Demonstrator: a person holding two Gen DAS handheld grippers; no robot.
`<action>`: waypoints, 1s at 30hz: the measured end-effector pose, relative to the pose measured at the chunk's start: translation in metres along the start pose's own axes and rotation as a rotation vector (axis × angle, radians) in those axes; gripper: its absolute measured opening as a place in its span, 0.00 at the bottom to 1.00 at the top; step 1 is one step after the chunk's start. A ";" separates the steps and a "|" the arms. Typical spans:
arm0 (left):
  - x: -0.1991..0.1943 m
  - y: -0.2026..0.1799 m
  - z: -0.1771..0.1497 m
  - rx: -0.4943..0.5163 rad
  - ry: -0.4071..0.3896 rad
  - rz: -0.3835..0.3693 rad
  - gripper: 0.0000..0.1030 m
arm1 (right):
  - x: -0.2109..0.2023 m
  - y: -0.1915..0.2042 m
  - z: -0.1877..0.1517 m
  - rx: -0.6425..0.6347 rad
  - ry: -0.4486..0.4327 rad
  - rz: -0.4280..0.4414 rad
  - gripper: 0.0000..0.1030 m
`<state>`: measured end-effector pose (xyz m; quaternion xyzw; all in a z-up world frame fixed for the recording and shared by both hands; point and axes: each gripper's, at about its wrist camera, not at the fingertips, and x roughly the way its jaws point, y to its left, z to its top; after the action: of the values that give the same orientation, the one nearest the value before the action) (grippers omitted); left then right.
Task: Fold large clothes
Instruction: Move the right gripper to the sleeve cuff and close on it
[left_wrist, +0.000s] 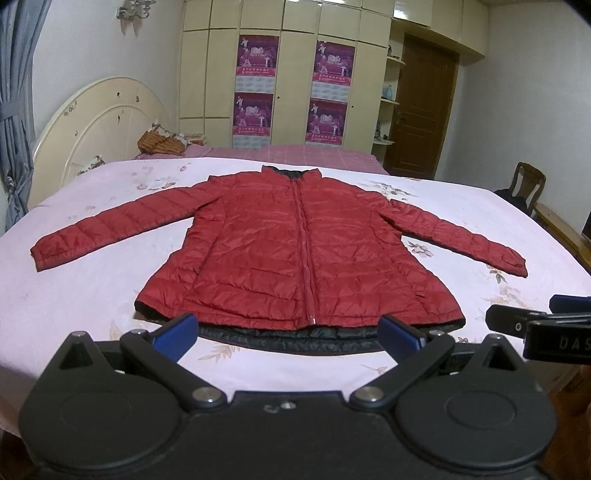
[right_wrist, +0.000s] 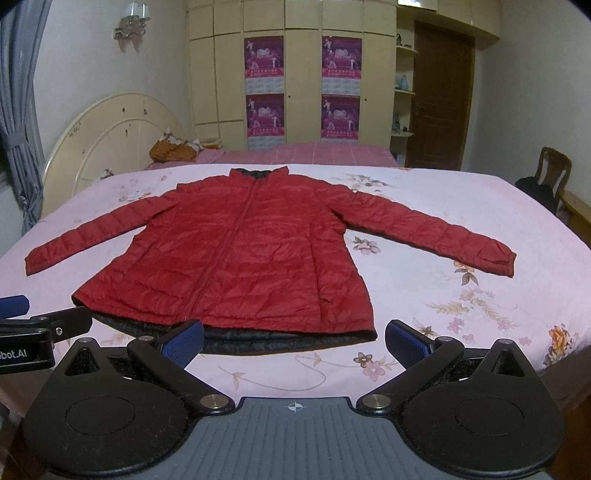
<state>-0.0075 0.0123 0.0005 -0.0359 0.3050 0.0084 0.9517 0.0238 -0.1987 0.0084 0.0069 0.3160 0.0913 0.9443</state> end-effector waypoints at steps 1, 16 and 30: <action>0.000 0.000 0.000 0.000 0.002 -0.001 1.00 | 0.000 0.000 0.000 0.000 -0.001 0.000 1.00; 0.058 0.013 0.039 0.009 0.019 0.008 1.00 | 0.051 -0.024 0.033 0.077 0.003 -0.056 1.00; 0.172 0.029 0.091 0.027 0.085 -0.056 1.00 | 0.129 -0.109 0.086 0.379 -0.082 -0.140 1.00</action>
<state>0.1841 0.0467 -0.0268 -0.0317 0.3439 -0.0239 0.9382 0.1953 -0.2795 -0.0074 0.1661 0.2884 -0.0357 0.9423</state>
